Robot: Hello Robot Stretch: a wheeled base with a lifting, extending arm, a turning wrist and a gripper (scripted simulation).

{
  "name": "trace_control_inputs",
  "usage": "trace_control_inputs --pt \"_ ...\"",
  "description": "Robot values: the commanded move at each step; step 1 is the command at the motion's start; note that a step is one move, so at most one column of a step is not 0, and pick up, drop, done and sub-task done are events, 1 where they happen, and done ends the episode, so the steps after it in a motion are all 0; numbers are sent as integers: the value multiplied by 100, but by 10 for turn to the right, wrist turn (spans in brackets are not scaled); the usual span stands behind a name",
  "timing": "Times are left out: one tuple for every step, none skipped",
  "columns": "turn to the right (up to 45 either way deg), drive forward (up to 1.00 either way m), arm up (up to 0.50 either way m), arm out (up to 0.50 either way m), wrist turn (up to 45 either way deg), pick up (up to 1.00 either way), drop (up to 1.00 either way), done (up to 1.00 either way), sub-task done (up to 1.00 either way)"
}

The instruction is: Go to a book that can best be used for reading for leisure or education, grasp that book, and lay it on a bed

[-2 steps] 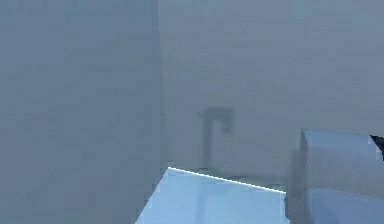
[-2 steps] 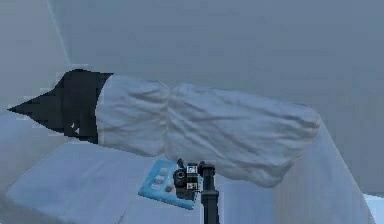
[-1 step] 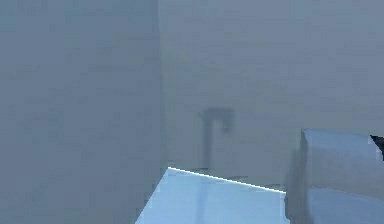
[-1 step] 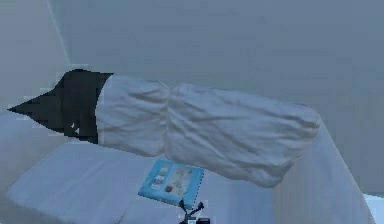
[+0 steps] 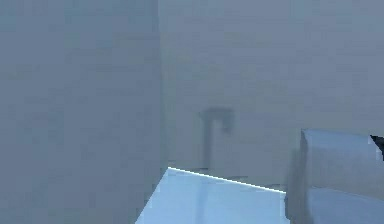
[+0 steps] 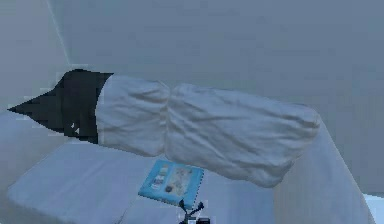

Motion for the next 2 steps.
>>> trace_control_inputs --pt "0 0 10 0 0 0 0 0 0" --pt "0 0 50 0 0 0 0 0 0"
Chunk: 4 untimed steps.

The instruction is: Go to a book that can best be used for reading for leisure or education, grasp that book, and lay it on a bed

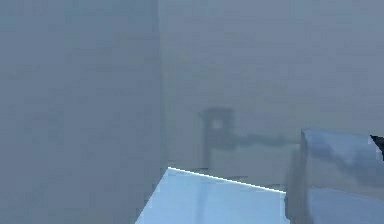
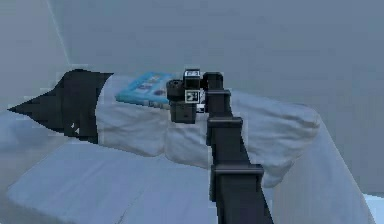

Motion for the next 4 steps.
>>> trace_control_inputs --pt "0 0 4 0 0 0 0 0 0" --pt "0 0 0 0 -450 0 0 0 0" --pt "0 0 0 0 -450 0 0 0 0" --pt "0 0 0 0 -450 0 0 0 0"
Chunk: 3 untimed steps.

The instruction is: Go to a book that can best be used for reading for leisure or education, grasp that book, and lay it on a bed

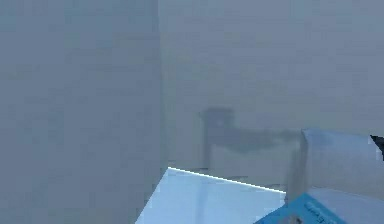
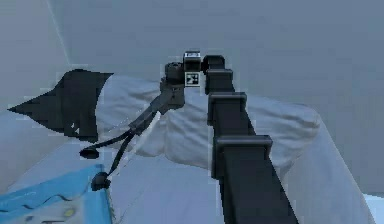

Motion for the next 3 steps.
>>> trace_control_inputs --pt "0 0 0 0 -30 0 0 0 0" --pt "0 0 0 -30 0 0 0 0 0" --pt "-450 0 0 0 0 0 0 0 0"
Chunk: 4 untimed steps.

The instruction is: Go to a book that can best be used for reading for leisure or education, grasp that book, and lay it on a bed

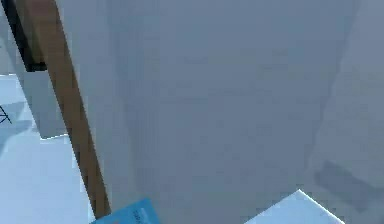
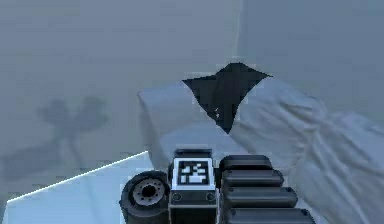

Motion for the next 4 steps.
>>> trace_control_inputs --pt "-450 0 0 0 0 0 0 0 0" --pt "-450 0 0 0 0 0 0 0 0" --pt "-300 0 0 0 0 0 0 0 0" --pt "0 70 0 0 0 0 0 0 0"
